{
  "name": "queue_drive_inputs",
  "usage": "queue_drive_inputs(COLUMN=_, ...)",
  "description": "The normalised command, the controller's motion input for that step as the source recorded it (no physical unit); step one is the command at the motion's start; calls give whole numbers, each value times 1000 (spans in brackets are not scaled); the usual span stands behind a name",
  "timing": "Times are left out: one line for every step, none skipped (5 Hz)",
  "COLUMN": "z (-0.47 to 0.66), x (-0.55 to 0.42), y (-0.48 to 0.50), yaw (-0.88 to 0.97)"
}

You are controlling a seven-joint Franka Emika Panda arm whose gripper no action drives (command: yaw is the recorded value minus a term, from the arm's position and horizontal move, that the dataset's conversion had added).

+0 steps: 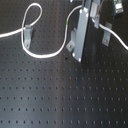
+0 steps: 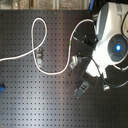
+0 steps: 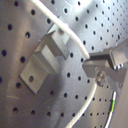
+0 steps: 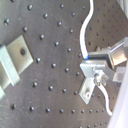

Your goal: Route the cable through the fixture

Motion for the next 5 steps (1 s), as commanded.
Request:
queue_drive_inputs(z=-572, x=-6, y=-6, yaw=23)
queue_drive_inputs(z=-563, x=-19, y=-111, yaw=77)
queue_drive_inputs(z=-205, x=111, y=-373, yaw=-303)
queue_drive_inputs(z=-103, x=261, y=-401, yaw=-589)
queue_drive_inputs(z=69, x=97, y=-78, yaw=-171)
